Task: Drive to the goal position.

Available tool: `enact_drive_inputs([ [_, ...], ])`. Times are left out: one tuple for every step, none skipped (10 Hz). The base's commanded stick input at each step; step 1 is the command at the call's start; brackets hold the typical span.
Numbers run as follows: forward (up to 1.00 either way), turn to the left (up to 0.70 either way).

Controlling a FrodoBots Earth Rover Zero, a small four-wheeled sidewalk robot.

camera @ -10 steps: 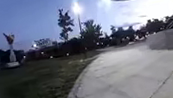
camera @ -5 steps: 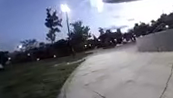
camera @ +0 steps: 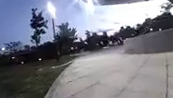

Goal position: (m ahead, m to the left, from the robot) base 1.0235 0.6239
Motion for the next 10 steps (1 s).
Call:
enact_drive_inputs([
  [0.7, 0.0],
  [0.7, 0.0],
  [0.7, 0.0],
  [0.7, 0.0],
  [0.7, 0.0],
  [0.7, 0.0],
  [0.7, 0.0],
  [0.7, 0.0],
  [0.7, 0.0],
  [0.7, 0.0],
])
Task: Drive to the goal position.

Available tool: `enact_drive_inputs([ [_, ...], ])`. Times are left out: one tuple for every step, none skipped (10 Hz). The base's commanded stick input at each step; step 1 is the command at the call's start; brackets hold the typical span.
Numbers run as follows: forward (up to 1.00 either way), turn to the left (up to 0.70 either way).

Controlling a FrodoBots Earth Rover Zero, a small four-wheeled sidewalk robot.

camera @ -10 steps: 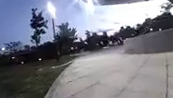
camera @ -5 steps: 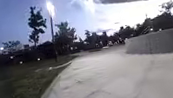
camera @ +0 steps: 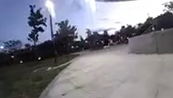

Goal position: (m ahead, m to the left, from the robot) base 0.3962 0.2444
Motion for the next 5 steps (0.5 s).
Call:
enact_drive_inputs([
  [0.7, 0.0],
  [0.7, 0.0],
  [0.7, 0.0],
  [0.7, 0.0],
  [0.7, 0.0],
])
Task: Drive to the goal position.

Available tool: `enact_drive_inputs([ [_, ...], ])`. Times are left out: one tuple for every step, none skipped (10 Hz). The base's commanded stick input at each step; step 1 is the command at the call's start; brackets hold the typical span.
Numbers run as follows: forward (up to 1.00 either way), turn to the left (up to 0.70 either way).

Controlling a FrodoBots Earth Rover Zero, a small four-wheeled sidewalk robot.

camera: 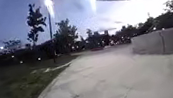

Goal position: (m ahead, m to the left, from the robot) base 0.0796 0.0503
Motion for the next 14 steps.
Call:
enact_drive_inputs([
  [0.7, 0.0],
  [0.7, 0.0],
  [0.7, 0.0],
  [0.7, 0.0],
  [0.7, 0.0],
  [0.7, 0.0],
  [0.7, 0.0],
  [0.7, 0.0],
  [0.7, 0.0],
  [0.7, 0.0],
  [0.7, 0.0],
  [0.7, 0.0],
  [0.7, 0.0],
  [0.7, 0.0],
])
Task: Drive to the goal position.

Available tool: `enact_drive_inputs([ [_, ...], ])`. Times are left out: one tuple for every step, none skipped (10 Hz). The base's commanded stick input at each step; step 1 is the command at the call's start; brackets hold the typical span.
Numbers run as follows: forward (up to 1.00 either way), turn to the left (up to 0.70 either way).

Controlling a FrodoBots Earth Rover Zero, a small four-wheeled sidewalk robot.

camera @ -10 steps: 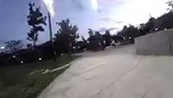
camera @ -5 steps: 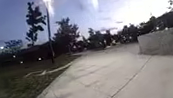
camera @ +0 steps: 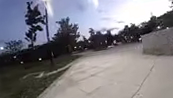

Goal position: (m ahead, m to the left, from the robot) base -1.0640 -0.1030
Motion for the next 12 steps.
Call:
enact_drive_inputs([
  [0.7, 0.0],
  [0.7, 0.0],
  [0.7, 0.0],
  [0.7, 0.0],
  [0.7, 0.0],
  [0.7, 0.0],
  [0.7, 0.0],
  [0.7, 0.0],
  [0.7, 0.0],
  [0.7, 0.0],
  [0.7, 0.0],
  [0.7, 0.0],
])
